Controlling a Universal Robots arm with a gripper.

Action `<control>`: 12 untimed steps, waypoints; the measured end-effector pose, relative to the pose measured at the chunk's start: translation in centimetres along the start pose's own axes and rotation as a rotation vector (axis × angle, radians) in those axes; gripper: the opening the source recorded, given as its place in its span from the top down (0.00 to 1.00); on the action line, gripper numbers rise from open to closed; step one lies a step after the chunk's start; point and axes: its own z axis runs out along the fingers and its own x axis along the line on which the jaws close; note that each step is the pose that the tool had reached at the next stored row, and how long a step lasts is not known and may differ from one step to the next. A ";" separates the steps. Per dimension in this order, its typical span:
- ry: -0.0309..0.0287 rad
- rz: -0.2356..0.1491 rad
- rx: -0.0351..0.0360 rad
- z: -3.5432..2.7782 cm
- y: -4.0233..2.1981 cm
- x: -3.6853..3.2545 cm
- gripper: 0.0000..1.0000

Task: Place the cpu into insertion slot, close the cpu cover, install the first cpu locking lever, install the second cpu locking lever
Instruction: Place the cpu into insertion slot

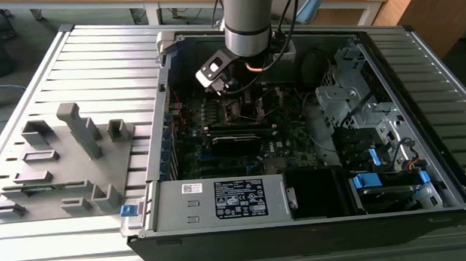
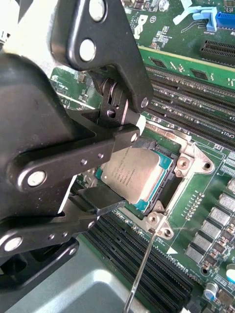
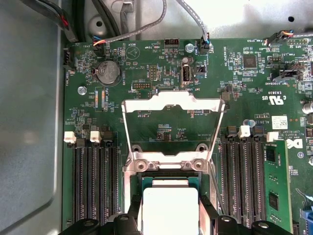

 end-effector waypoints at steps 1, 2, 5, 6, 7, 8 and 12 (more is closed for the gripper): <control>0.0000 0.000 0.0000 0.01 0.00 0.00 0.46; -0.0001 0.000 0.0000 0.02 0.00 0.00 0.46; 0.0001 0.000 -0.0001 0.10 0.00 0.00 0.46; 0.0000 0.000 0.0000 0.10 0.00 0.00 0.46; 0.0000 0.000 0.0001 0.10 -0.01 0.00 0.46; 0.0000 0.000 0.0000 0.11 -0.01 0.00 0.46; 0.0002 0.000 -0.0001 0.03 0.00 0.00 0.46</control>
